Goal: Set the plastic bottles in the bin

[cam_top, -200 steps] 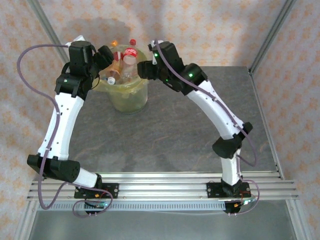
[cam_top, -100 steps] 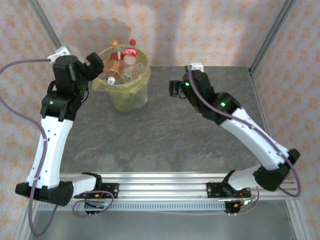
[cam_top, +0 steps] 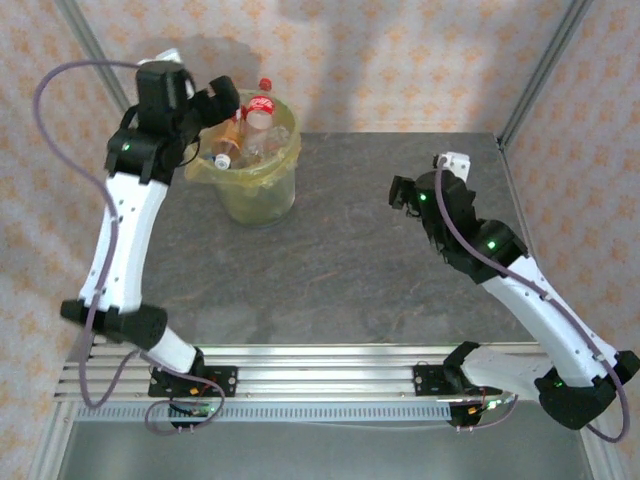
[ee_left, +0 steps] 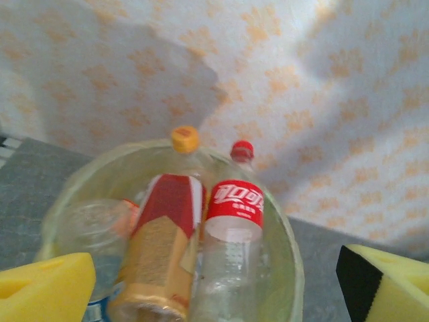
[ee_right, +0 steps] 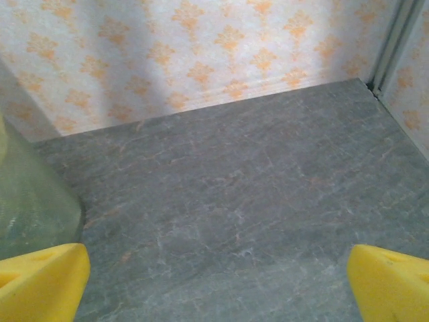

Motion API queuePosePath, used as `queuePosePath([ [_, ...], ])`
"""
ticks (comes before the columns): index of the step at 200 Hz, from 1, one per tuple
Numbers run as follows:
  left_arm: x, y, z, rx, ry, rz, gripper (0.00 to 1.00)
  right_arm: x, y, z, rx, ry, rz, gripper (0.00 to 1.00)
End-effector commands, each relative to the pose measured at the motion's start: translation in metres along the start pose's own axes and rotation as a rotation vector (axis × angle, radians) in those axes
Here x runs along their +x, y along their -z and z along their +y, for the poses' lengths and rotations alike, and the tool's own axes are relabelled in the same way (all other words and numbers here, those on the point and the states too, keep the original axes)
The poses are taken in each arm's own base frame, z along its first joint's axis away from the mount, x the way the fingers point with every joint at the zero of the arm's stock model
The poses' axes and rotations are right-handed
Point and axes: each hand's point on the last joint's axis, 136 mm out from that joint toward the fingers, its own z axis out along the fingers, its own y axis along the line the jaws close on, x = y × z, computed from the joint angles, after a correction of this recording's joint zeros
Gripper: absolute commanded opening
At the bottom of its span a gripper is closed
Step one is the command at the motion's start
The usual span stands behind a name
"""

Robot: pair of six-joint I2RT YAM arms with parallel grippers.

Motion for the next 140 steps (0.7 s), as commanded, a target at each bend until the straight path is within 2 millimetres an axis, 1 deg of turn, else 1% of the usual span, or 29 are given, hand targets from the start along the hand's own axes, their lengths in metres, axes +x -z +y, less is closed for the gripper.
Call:
queuePosePath([
  [1, 0.035, -0.022, -0.009, -0.009, -0.155, 0.176, 0.91, 0.006, 0.0, -0.017, 0.066, -0.028, 0.002, 0.99],
  [19, 0.047, -0.047, -0.018, -0.008, -0.236, 0.228, 0.85, 0.011, -0.002, -0.019, 0.073, -0.037, 0.014, 0.99],
  [22, 0.047, -0.047, -0.02, -0.005, -0.246, 0.228, 0.85, 0.012, -0.002, -0.019, 0.073, -0.041, 0.014, 0.99],
  [23, 0.05, -0.052, -0.02, -0.011, -0.25, 0.24, 0.84, 0.012, -0.003, -0.019, 0.073, -0.041, 0.015, 0.99],
  [27, 0.055, -0.06, -0.019, -0.018, -0.263, 0.254, 0.83, 0.013, -0.003, -0.019, 0.072, -0.044, 0.017, 0.99],
  [40, 0.058, -0.073, -0.018, -0.043, -0.291, 0.26, 0.81, 0.016, -0.005, -0.018, 0.069, -0.052, 0.023, 0.99],
  [58, 0.056, -0.085, -0.017, -0.063, -0.308, 0.238, 0.76, 0.018, -0.007, -0.016, 0.062, -0.063, 0.029, 0.99],
  [78, 0.06, -0.095, -0.013, -0.081, -0.324, 0.244, 0.72, 0.019, -0.009, -0.014, 0.062, -0.074, 0.033, 0.99],
  [110, 0.082, -0.114, -0.01, -0.1, -0.368, 0.302, 0.71, 0.018, -0.012, -0.01, 0.056, -0.08, 0.033, 0.99],
  [140, 0.096, -0.123, -0.009, -0.116, -0.406, 0.338, 0.7, 0.018, -0.013, -0.01, 0.058, -0.081, 0.034, 0.99],
])
